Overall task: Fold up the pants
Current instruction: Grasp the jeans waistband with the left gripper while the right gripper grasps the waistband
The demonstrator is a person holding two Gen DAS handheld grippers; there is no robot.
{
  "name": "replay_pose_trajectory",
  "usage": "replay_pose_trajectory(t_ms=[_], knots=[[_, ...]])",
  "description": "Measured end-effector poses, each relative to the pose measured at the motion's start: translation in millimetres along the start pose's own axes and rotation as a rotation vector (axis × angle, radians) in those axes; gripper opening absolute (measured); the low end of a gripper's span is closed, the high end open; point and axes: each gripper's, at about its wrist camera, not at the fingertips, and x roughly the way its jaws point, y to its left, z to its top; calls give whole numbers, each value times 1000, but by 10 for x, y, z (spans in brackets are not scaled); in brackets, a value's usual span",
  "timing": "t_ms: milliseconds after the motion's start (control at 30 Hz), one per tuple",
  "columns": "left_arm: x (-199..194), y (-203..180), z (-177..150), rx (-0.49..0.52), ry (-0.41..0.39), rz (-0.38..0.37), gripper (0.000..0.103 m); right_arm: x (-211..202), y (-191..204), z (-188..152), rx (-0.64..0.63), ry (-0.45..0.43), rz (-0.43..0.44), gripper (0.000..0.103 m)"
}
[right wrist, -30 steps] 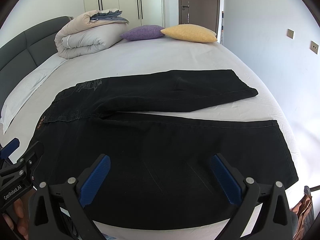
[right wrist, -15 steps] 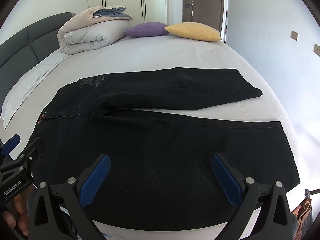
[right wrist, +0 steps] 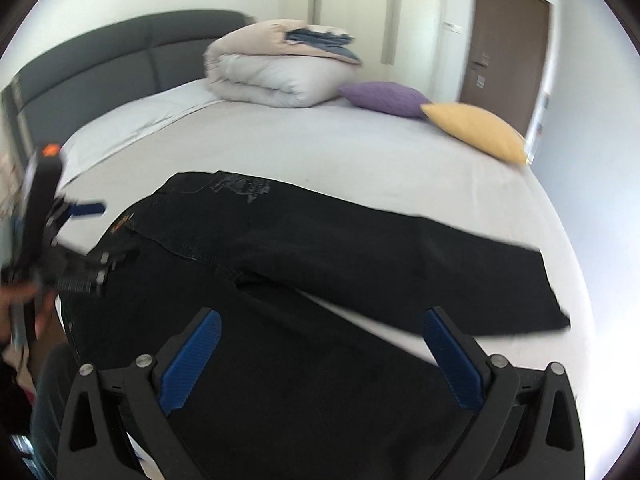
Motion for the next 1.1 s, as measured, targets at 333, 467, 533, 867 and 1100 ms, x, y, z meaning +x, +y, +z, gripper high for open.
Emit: replay_pose_trajectory(t_ms=[333,467,533,867,1100], knots=[[1574,798,1288,230,151,-151,103,583,-409,287,-205,100,187,68],[2062,908,1500,310,221,-266,85,816,-498,327,-236,122,249,58],[2331,943,1595,326,283,-331,69,912,-532,338,-246,134,272,56],[2893,977,1706,383,399,-497,34,1286,-426,499,-317,149,333,47],[2688,855,1687,472,313,-391,7,1514,-320,820,-350,130,342,41]])
